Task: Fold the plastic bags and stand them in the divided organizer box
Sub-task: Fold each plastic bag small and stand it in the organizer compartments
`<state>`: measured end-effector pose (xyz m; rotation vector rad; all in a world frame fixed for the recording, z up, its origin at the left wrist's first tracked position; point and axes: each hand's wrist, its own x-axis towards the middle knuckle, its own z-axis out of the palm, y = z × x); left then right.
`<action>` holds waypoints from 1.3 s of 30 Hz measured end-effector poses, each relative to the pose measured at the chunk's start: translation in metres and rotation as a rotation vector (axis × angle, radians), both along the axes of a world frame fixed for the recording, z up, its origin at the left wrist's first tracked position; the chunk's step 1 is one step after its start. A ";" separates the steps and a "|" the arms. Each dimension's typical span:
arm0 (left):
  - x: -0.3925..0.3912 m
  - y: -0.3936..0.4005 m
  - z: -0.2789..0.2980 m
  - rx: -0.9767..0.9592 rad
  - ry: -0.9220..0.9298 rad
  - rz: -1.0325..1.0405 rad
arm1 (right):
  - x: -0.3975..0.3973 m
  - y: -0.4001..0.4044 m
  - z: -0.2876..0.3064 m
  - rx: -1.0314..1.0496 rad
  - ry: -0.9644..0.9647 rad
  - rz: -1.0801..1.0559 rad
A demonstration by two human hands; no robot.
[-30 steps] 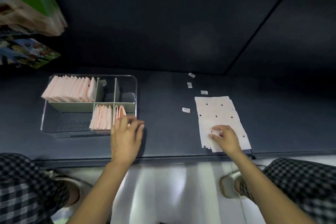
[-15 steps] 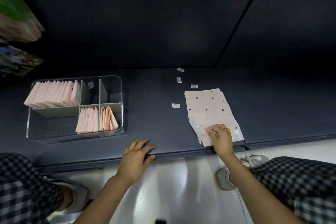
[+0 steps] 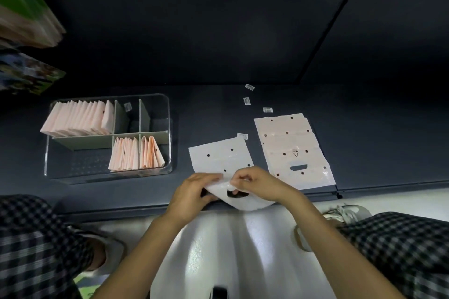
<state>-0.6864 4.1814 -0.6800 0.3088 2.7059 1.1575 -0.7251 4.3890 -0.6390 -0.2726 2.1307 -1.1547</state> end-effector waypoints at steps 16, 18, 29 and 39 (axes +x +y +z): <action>-0.010 -0.020 -0.005 0.474 -0.470 0.602 | -0.006 0.026 -0.033 -0.261 -0.258 -0.288; -0.011 -0.020 -0.007 0.434 -0.482 0.669 | -0.009 0.025 -0.037 -0.240 -0.235 -0.288; 0.002 -0.006 -0.004 0.052 -0.164 0.655 | -0.033 -0.006 -0.053 0.334 0.159 -0.352; 0.040 0.016 -0.021 -0.502 0.173 0.008 | -0.042 -0.014 -0.053 0.465 0.130 -0.341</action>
